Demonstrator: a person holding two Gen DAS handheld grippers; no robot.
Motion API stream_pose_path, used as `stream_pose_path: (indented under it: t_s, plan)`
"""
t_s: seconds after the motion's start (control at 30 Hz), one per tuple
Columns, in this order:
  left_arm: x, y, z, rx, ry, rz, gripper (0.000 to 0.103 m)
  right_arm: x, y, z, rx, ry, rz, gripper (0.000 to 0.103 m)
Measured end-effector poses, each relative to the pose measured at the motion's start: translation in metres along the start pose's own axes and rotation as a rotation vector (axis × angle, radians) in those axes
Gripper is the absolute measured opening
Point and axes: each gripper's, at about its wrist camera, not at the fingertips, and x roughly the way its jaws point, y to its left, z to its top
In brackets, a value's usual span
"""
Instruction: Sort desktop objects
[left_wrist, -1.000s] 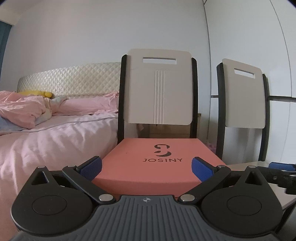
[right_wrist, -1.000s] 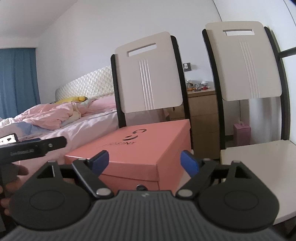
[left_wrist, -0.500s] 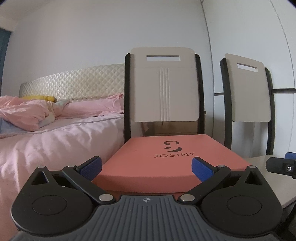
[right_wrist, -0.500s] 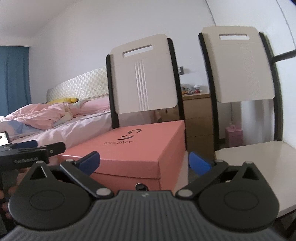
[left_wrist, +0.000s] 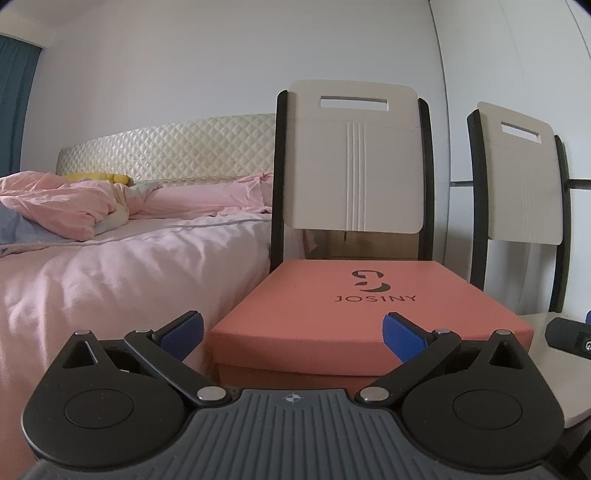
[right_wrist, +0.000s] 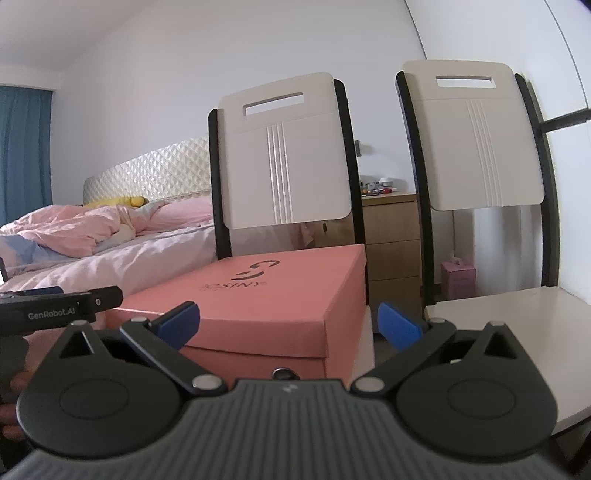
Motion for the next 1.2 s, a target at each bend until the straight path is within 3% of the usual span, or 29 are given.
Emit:
stream_pose_path:
  t_s: [0.53,1.2]
  plan:
    - [0.0011,-0.004,-0.0057,0.026,0.009,0.034,0.103,0.0015,-0.0021,-0.0012,0.019,0.04,-0.089,0.103]
    - [0.0012,-0.0089,-0.0078,0.052,0.013,0.038,0.103,-0.0038,-0.0008,-0.0022,-0.021,0.047,-0.133,0.103]
